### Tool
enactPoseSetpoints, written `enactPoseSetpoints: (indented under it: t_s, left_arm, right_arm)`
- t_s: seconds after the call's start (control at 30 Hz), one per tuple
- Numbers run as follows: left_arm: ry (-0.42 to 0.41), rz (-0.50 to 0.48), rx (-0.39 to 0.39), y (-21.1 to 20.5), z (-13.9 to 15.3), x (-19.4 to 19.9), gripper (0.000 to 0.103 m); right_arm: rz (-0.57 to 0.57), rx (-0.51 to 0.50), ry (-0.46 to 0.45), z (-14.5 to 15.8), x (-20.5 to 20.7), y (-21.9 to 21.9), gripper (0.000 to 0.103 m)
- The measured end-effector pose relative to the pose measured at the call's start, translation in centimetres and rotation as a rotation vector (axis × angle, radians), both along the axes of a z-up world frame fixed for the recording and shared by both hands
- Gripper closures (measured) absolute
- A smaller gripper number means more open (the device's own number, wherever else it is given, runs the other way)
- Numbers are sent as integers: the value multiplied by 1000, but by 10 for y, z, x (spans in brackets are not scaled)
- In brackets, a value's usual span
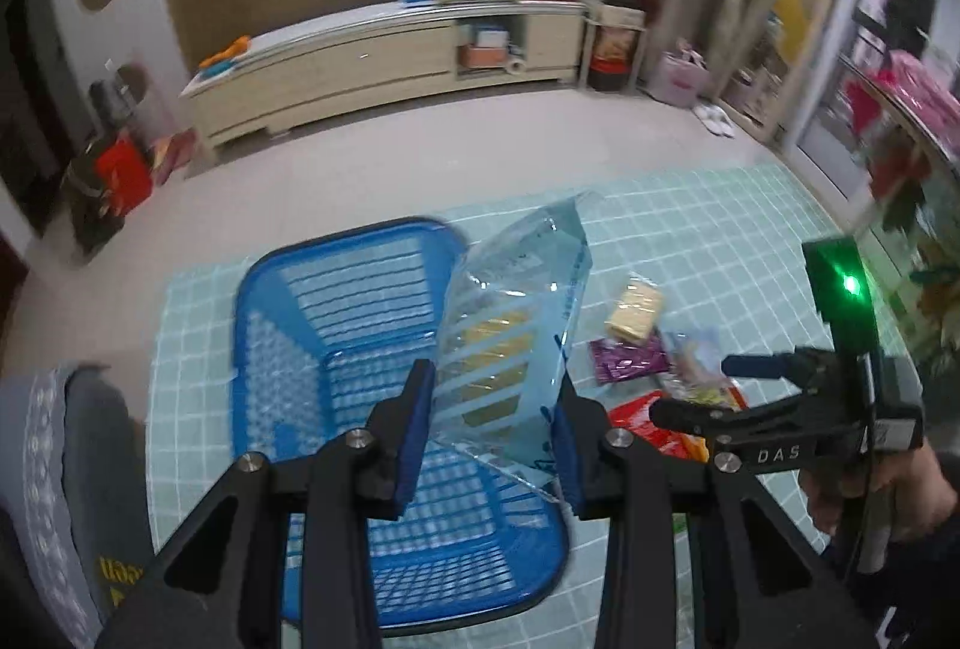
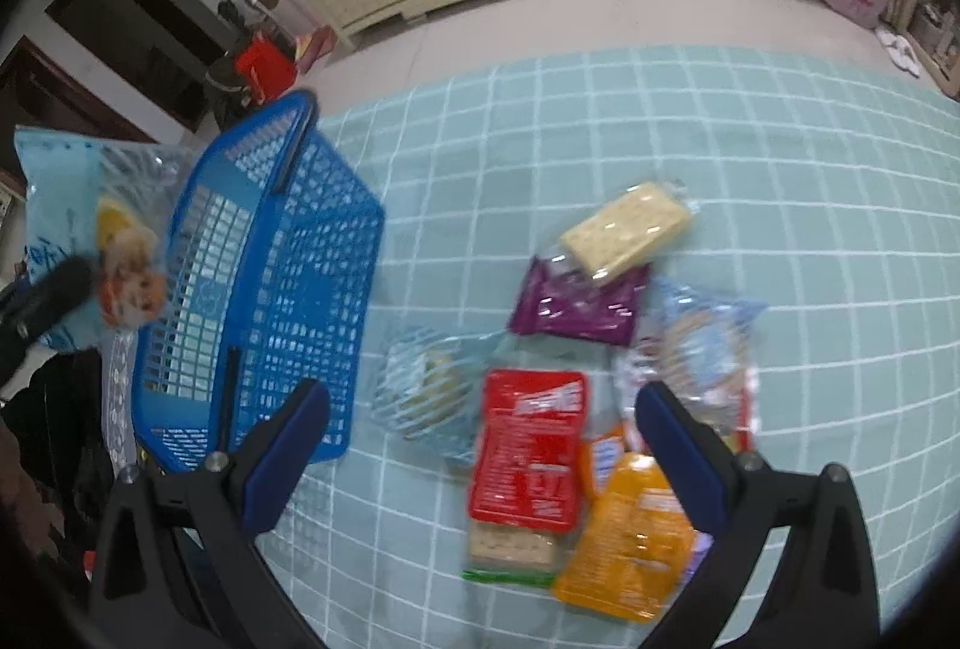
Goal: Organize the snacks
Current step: 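Lift the clear wafer bag with the left tool and carry it over the basket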
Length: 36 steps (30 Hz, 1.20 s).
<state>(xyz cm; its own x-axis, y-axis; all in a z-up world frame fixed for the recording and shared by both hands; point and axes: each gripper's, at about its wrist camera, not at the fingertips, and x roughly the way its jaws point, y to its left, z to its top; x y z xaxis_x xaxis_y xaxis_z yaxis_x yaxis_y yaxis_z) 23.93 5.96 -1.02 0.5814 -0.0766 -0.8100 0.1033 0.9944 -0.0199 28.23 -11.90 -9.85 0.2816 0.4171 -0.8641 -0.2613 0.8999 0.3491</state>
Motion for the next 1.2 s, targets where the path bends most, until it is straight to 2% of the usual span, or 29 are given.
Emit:
enactPoseSetpoints:
  t_s: [0.17, 0.3, 0.53, 0.7, 0.9, 1.07, 1.2]
  left_arm:
    - [17, 48, -19, 25, -9, 1, 69]
    - [28, 48, -20, 35, -20, 3, 69]
    - [54, 62, -37, 44, -36, 6, 69]
    - [62, 69, -55, 51, -42, 5, 69]
    - [63, 67, -58, 53, -42, 2, 69]
    - [46, 71, -61, 57, -39, -1, 69]
    - [37, 76, -44, 62, -37, 4, 69]
  right_arm:
    - [52, -45, 16, -17, 0, 34, 14]
    - [69, -44, 75, -37, 6, 52, 15]
    - [69, -116, 109, -63, 14, 76, 15]
    - [84, -182, 94, -75, 14, 86, 28]
    - [139, -236, 20, -71, 7, 98, 40]
    - [155, -238, -27, -57, 1, 97, 42]
    - [136, -204, -47, -35, 1, 85, 42]
